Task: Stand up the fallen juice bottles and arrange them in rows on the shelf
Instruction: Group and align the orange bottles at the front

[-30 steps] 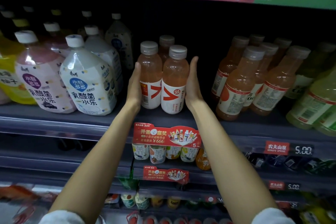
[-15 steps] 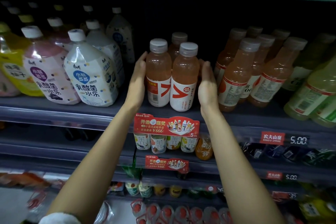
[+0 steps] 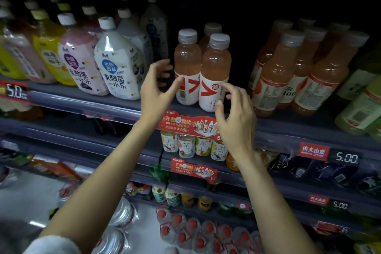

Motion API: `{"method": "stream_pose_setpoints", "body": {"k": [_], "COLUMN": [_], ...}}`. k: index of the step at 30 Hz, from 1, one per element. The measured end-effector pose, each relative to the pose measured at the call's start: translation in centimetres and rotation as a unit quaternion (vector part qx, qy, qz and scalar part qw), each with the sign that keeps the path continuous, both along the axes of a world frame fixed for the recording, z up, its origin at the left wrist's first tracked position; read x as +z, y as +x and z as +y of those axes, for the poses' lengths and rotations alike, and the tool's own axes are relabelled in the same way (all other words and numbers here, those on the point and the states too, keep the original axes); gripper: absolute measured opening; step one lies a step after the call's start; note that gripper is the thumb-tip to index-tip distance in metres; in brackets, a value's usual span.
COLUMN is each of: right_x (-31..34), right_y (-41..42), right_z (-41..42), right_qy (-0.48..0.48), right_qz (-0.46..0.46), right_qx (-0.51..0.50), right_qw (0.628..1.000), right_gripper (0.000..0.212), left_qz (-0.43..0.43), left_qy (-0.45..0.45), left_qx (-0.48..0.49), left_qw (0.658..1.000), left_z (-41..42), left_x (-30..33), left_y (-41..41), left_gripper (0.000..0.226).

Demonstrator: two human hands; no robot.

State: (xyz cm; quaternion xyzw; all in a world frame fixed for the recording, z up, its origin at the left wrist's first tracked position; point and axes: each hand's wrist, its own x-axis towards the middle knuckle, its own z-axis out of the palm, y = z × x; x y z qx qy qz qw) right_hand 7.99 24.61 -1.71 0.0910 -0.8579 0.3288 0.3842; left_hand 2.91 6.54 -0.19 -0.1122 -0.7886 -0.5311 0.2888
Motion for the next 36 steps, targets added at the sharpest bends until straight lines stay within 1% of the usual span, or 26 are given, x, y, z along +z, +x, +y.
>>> {"method": "stream_pose_setpoints", "body": {"k": [2, 4, 6, 7, 9, 11, 15, 17, 20, 22, 25, 28, 32, 36], "right_x": [-0.1, 0.4, 0.4, 0.8, 1.5, 1.4, 0.8, 0.6, 0.5, 0.4, 0.3, 0.2, 0.3, 0.6], "right_y": [0.1, 0.0, -0.1, -1.3, -1.7, -1.7, -2.2, -2.7, -3.0, -3.1, -3.1, -3.4, -4.1, -4.5], "right_z": [-0.2, -0.3, -0.6, -2.6, -2.8, -2.3, -2.3, -2.2, -2.5, -2.8, -3.0, -3.1, -3.1, -2.9], "right_qy": [0.018, 0.023, 0.035, 0.04, 0.025, 0.001, -0.079, -0.114, -0.152, -0.16, -0.166, -0.171, -0.167, -0.192], "right_qz": [0.006, 0.006, -0.005, 0.014, 0.019, 0.014, -0.041, -0.061, -0.074, -0.077, -0.068, -0.066, -0.06, -0.067], "right_qx": [-0.022, -0.024, -0.019, -0.082, -0.081, -0.096, -0.114, -0.102, -0.097, -0.096, -0.087, -0.091, -0.097, -0.097], "right_qw": [1.0, 0.999, 0.999, 0.996, 0.996, 0.995, 0.989, 0.986, 0.981, 0.979, 0.98, 0.979, 0.979, 0.974], "right_gripper": [0.033, 0.032, 0.031, 0.031, 0.03, 0.03, 0.05, 0.059, 0.065, 0.064, 0.064, 0.069, 0.078, 0.082], "left_qz": [-0.044, -0.069, -0.079, -0.074, -0.086, -0.099, -0.147, -0.159, -0.163, -0.154, -0.138, -0.136, -0.134, -0.13], "left_qy": [-0.01, 0.002, 0.004, -0.018, -0.042, -0.028, 0.016, 0.019, -0.017, -0.025, -0.017, 0.002, 0.026, 0.022], "left_qx": [-0.037, -0.077, -0.084, -0.138, -0.162, -0.185, -0.271, -0.285, -0.269, -0.242, -0.22, -0.212, -0.2, -0.188], "left_qw": [0.998, 0.995, 0.993, 0.987, 0.982, 0.977, 0.951, 0.945, 0.949, 0.958, 0.965, 0.968, 0.97, 0.973], "left_z": [0.4, 0.8, 0.4, -0.6, -1.5, -2.0, -4.8, -5.3, -4.7, -4.3, -4.2, -5.0, -5.9, -5.8], "left_x": [0.3, 0.7, 0.1, 1.2, 1.0, 1.2, 0.3, 0.0, -0.5, -0.8, -1.0, -1.1, -1.4, -1.7], "left_y": [-1.5, -3.0, -3.6, -6.3, -6.8, -6.6, -6.6, -6.6, -6.2, -6.0, -5.8, -5.6, -5.1, -4.6], "left_gripper": [0.068, 0.08, 0.08, 0.079, 0.079, 0.08, 0.08, 0.083, 0.089, 0.085, 0.076, 0.084, 0.088, 0.091]}}
